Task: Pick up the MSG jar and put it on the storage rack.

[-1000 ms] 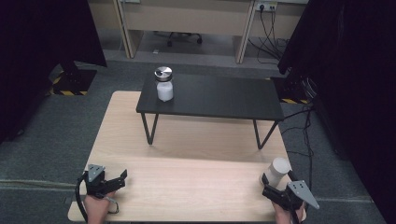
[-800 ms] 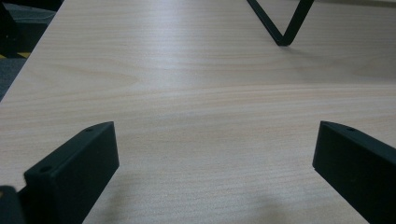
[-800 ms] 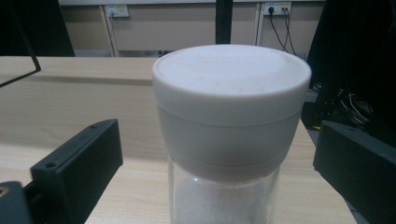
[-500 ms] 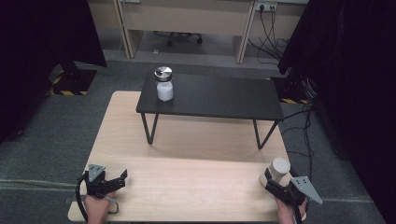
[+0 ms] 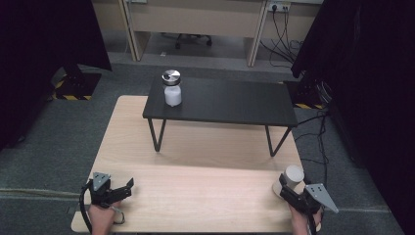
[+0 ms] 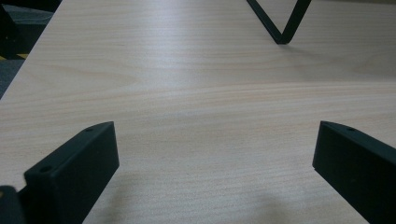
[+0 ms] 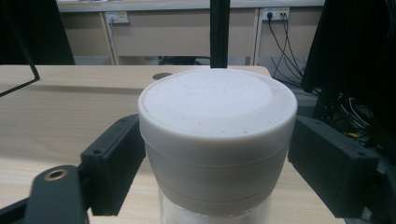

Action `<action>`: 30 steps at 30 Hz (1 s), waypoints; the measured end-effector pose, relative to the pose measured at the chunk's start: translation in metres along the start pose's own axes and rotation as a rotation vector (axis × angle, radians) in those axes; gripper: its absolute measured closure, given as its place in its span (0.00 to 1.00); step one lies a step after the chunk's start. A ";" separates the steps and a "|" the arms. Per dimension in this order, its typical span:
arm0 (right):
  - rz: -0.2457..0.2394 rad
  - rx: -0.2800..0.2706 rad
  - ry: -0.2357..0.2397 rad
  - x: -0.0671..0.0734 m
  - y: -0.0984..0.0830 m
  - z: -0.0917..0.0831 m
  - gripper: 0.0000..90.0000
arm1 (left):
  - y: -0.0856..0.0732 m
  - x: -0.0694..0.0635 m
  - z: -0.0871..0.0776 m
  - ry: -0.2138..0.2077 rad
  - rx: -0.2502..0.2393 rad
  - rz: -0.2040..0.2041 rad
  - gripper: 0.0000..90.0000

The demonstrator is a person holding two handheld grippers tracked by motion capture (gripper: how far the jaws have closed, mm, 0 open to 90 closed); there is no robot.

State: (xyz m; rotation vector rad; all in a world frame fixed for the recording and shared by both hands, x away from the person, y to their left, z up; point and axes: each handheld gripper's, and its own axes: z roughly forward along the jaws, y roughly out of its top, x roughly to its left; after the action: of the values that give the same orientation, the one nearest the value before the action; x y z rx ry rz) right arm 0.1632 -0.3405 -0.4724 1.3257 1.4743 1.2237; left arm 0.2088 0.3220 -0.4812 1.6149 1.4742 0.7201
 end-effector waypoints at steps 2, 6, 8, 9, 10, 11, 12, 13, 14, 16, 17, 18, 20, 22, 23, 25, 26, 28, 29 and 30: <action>0.006 0.000 0.009 -0.002 0.000 0.000 0.27 | 0.000 0.000 0.000 0.001 0.001 0.001 0.00; 0.006 -0.002 0.020 -0.004 -0.001 0.000 0.34 | 0.001 -0.001 0.000 0.003 0.005 0.011 0.00; -0.004 -0.012 0.019 -0.003 -0.001 -0.001 0.37 | 0.001 -0.001 0.000 0.004 0.006 0.011 0.00; -0.009 -0.013 0.015 -0.002 -0.001 -0.001 0.37 | 0.001 -0.001 0.000 0.004 0.006 0.011 0.00; -0.009 -0.013 0.015 -0.002 -0.001 -0.001 0.37 | 0.001 -0.001 0.000 0.004 0.006 0.011 0.00; -0.009 -0.016 0.013 -0.001 -0.002 -0.001 0.37 | 0.001 -0.001 0.001 0.005 0.006 0.011 0.00; -0.008 -0.020 0.013 -0.001 -0.003 -0.001 0.37 | 0.001 -0.001 0.001 0.005 0.006 0.011 0.00; -0.007 -0.022 0.014 -0.001 -0.004 -0.001 0.37 | 0.001 -0.002 0.001 0.006 0.007 0.010 0.00; -0.008 -0.023 0.014 -0.001 -0.004 -0.001 0.37 | 0.001 -0.002 0.001 0.005 0.007 0.010 0.00; -0.011 -0.020 0.014 -0.001 -0.003 -0.001 0.37 | 0.001 -0.002 0.001 0.006 0.008 0.010 0.00; -0.011 -0.020 0.015 -0.002 -0.003 -0.001 0.37 | 0.001 -0.002 0.001 0.006 0.008 0.010 0.00; -0.014 -0.019 0.016 -0.002 -0.003 -0.001 0.37 | 0.001 -0.002 0.001 0.006 0.008 0.010 0.00; -0.014 -0.015 0.017 -0.002 -0.002 -0.001 0.37 | 0.001 -0.002 0.001 0.006 0.008 0.010 0.00; -0.014 -0.009 0.022 -0.002 0.000 -0.001 0.37 | 0.001 -0.002 0.001 0.005 0.007 0.010 0.00; -0.014 -0.009 0.022 -0.002 0.000 -0.001 0.37 | 0.001 -0.002 0.001 0.005 0.008 0.010 0.00; -0.015 -0.002 0.022 -0.002 0.002 -0.002 0.38 | 0.001 -0.001 0.001 0.004 0.008 0.011 0.00; -0.015 -0.001 0.021 -0.001 0.002 -0.002 0.38 | 0.001 -0.001 0.001 0.004 0.008 0.011 0.00; -0.012 0.007 0.014 0.000 0.004 -0.002 0.38 | 0.001 -0.001 0.001 0.004 0.009 0.011 0.00; -0.012 0.007 0.014 0.000 0.004 -0.002 0.38 | 0.001 -0.001 0.001 0.003 0.009 0.011 0.00; -0.012 0.009 0.012 0.001 0.005 -0.002 0.38 | 0.001 -0.001 0.001 0.002 0.009 0.011 0.00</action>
State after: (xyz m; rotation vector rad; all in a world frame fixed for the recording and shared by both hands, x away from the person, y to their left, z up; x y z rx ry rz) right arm 0.1623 -0.3402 -0.4666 1.3163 1.4951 1.2207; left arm 0.2100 0.3207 -0.4805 1.6304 1.4729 0.7230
